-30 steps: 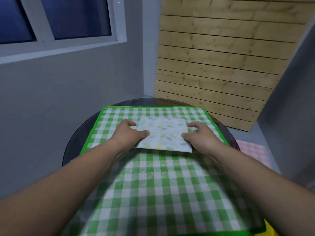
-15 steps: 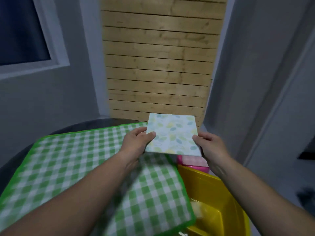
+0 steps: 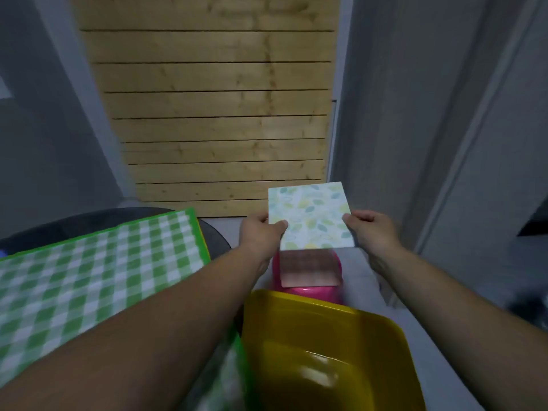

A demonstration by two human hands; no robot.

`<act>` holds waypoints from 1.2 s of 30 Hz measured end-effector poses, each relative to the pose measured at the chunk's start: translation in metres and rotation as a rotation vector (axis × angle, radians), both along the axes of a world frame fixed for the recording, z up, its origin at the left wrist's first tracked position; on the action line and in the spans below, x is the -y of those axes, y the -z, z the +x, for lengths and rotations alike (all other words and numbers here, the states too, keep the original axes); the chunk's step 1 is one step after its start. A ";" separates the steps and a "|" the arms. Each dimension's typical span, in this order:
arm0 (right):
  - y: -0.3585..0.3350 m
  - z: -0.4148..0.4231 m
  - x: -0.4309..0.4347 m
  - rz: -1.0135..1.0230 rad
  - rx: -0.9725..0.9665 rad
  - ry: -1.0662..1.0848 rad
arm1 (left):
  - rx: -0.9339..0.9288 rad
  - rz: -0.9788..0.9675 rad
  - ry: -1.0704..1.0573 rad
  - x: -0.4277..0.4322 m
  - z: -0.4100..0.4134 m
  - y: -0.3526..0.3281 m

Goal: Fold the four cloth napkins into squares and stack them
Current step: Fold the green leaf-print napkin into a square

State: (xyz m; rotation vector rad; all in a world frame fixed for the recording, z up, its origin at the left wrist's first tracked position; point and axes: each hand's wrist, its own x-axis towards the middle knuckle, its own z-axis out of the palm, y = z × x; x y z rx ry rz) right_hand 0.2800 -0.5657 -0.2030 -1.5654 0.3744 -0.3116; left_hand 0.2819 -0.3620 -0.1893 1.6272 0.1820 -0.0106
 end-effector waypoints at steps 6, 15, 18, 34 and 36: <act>0.080 0.055 0.023 -0.049 -0.112 0.075 | -0.151 0.178 -0.064 0.046 0.066 0.071; 0.174 0.096 0.028 -0.185 -0.226 0.020 | -0.270 0.339 -0.086 0.069 0.081 0.162; 0.194 0.099 0.029 -0.243 -0.249 -0.015 | -0.260 0.419 -0.087 0.066 0.080 0.191; 0.198 0.085 0.035 -0.505 -0.249 -0.031 | -0.308 0.476 -0.061 0.062 0.087 0.177; 0.181 0.080 0.031 -0.517 -0.204 -0.016 | -0.288 0.365 -0.099 0.061 0.084 0.159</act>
